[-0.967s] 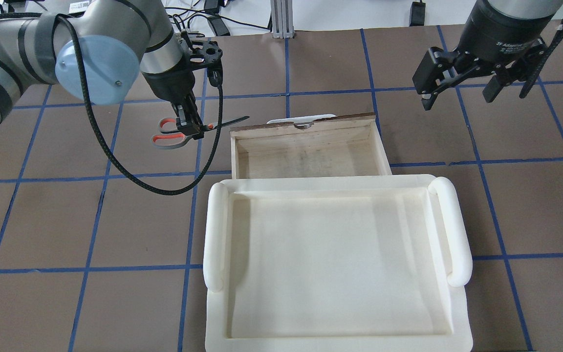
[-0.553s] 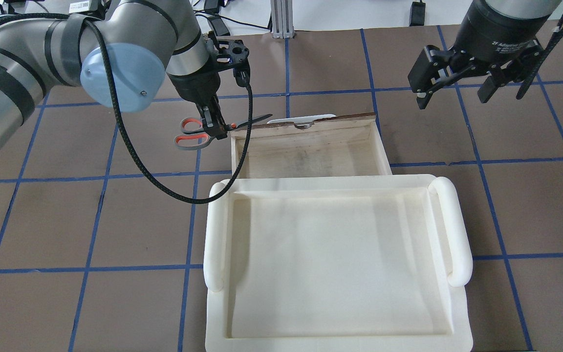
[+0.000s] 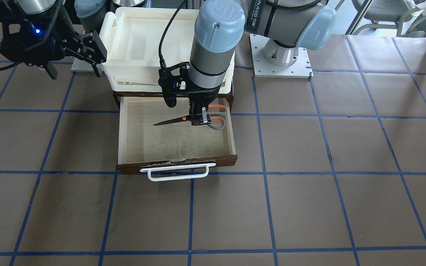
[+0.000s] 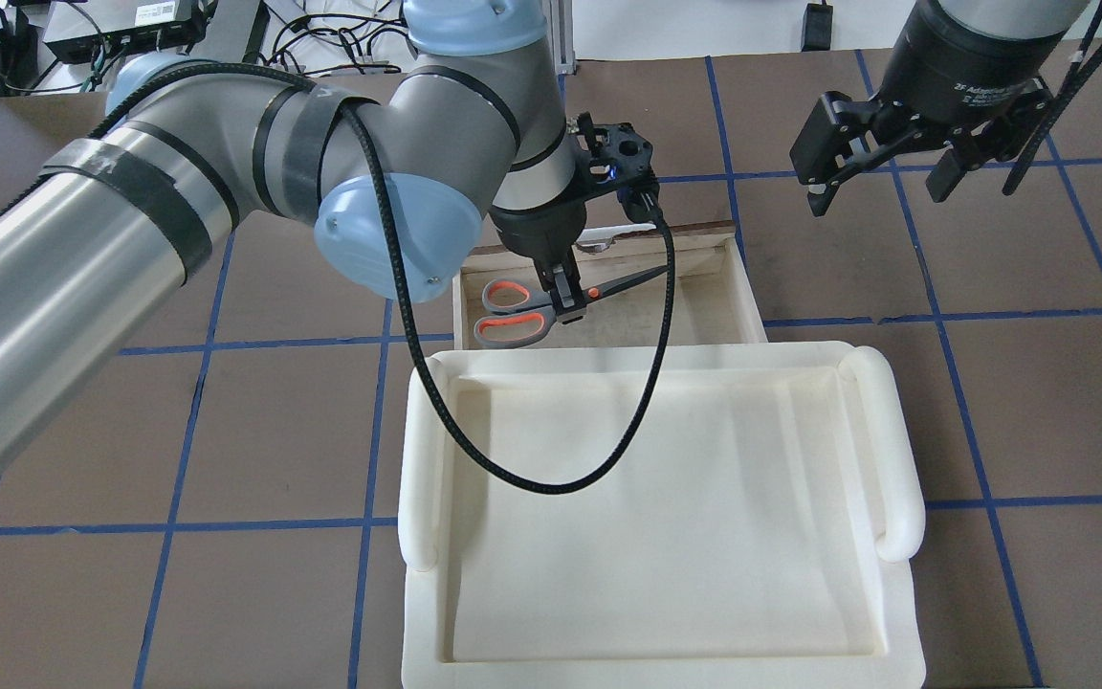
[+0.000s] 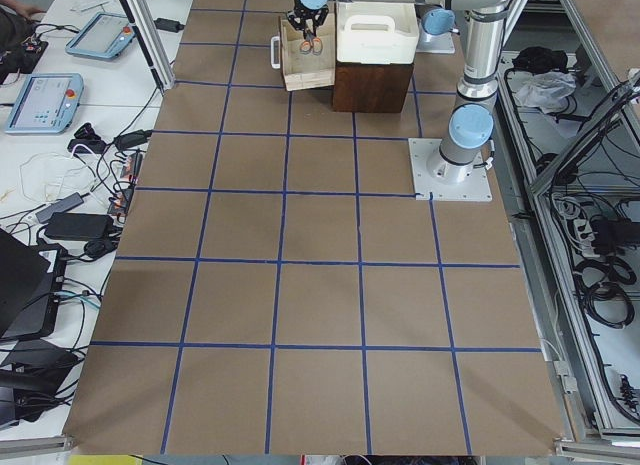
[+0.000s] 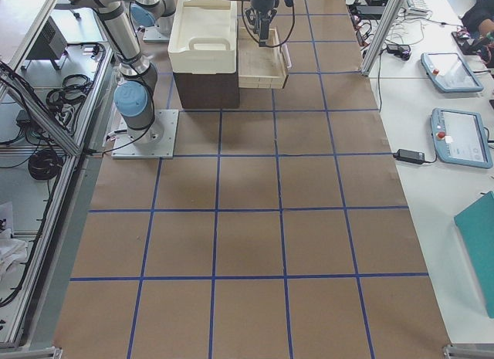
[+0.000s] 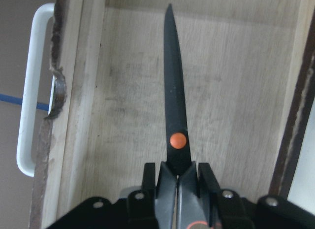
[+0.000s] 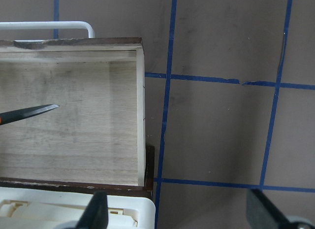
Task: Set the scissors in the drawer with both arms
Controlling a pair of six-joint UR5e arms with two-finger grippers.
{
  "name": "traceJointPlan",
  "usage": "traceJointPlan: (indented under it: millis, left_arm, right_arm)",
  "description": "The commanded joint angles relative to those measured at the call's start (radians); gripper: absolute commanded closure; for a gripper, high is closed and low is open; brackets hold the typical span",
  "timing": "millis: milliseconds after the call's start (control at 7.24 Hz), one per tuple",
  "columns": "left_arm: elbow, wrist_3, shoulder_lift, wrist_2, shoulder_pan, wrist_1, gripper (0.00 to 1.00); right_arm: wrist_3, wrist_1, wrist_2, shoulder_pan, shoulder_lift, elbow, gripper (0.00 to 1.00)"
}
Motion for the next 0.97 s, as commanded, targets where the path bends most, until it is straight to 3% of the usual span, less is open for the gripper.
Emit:
traceJointPlan:
  millis: [0, 829]
  left_arm:
    - [-0.008, -0.02, -0.04, 0.0, -0.032, 0.059, 0.94]
    - [-0.047, 0.015, -0.064, 0.006, -0.029, 0.091, 0.92]
  right_arm:
    - [-0.001, 0.0, -0.001, 0.0, 0.002, 0.0, 0.0]
    - [-0.009, -0.005, -0.003, 0.0, 0.006, 0.0, 0.0]
